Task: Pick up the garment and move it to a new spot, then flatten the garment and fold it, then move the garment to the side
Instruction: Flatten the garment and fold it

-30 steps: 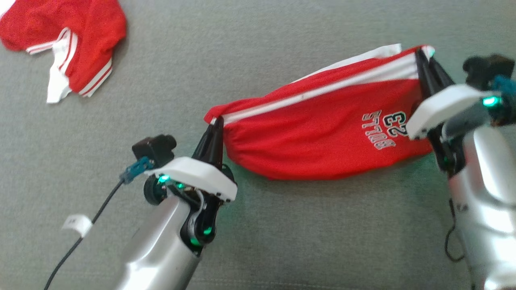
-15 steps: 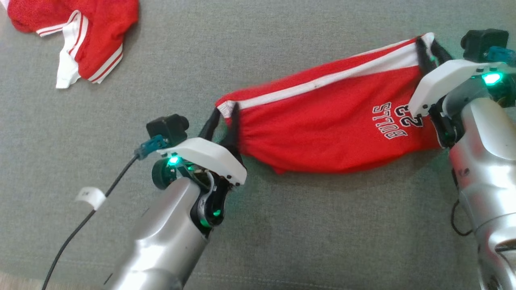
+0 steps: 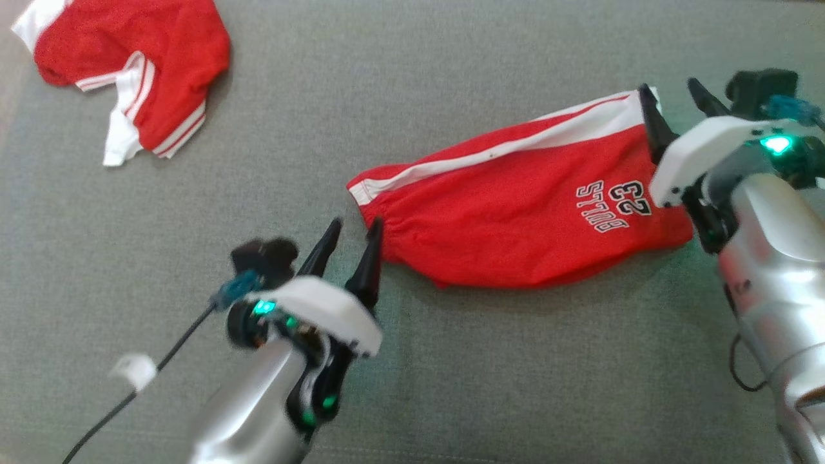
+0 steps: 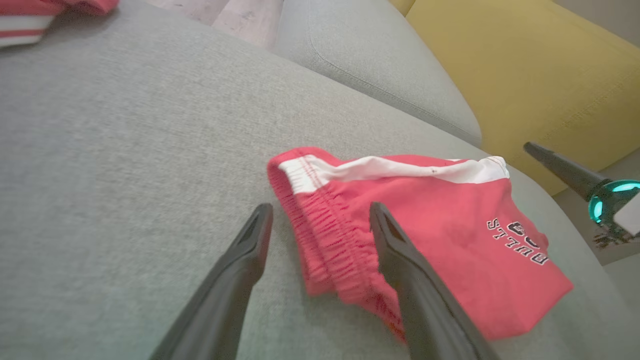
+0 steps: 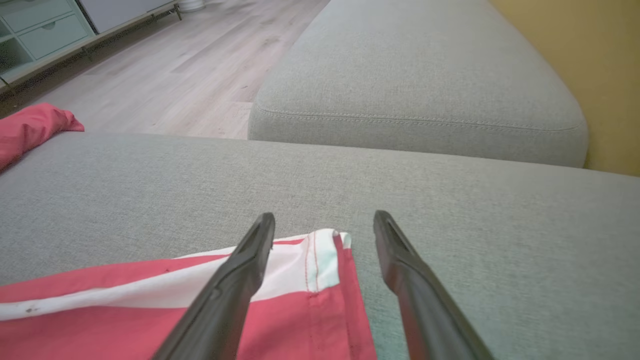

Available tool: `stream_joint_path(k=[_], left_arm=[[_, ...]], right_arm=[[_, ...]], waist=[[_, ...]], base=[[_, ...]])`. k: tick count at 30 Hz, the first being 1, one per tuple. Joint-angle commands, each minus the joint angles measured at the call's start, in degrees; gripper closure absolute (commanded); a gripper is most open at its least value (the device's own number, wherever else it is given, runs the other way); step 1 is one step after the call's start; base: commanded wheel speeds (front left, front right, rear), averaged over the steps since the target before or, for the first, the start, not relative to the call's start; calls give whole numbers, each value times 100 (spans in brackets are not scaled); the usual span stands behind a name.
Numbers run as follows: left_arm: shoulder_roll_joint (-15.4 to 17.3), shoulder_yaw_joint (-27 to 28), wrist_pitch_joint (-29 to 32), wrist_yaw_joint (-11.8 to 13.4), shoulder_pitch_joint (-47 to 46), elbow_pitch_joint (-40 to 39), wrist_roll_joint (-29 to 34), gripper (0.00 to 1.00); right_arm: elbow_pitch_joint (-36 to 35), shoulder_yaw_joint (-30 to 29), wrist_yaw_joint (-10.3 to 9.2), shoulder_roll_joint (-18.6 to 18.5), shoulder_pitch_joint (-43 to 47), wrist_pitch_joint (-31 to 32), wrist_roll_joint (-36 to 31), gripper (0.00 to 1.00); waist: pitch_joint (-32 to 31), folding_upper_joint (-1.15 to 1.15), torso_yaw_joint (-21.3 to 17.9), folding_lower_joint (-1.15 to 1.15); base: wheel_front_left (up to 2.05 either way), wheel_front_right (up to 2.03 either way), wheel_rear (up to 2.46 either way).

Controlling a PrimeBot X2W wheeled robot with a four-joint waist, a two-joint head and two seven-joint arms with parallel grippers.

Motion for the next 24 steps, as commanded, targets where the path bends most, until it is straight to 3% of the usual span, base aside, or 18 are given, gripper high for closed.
stream_joint_path(k=[1, 8, 15, 24], left_arm=[[170, 154, -32, 57, -8, -268, 65, 0], [649, 208, -205, 339, 533, -993, 240, 0], [1036, 604, -700, 790, 830, -1550, 458, 0], [1341, 1049, -959, 1110, 1221, -1940, 399, 0]], right_arm=[[-116, 116, 37, -57, 49, -40, 82, 0], [-77, 435, 37, -342, 409, 184, 549, 0], [112, 570, 37, -589, 606, 496, 860, 0], [341, 774, 37, -585, 744, 887, 1095, 0]], waist=[[-125, 0, -4, 1], [-451, 0, 44, 1], [-381, 0, 225, 1], [-284, 0, 437, 1]], base=[[0, 0, 0], [0, 0, 0], [0, 0, 0], [0, 0, 0]])
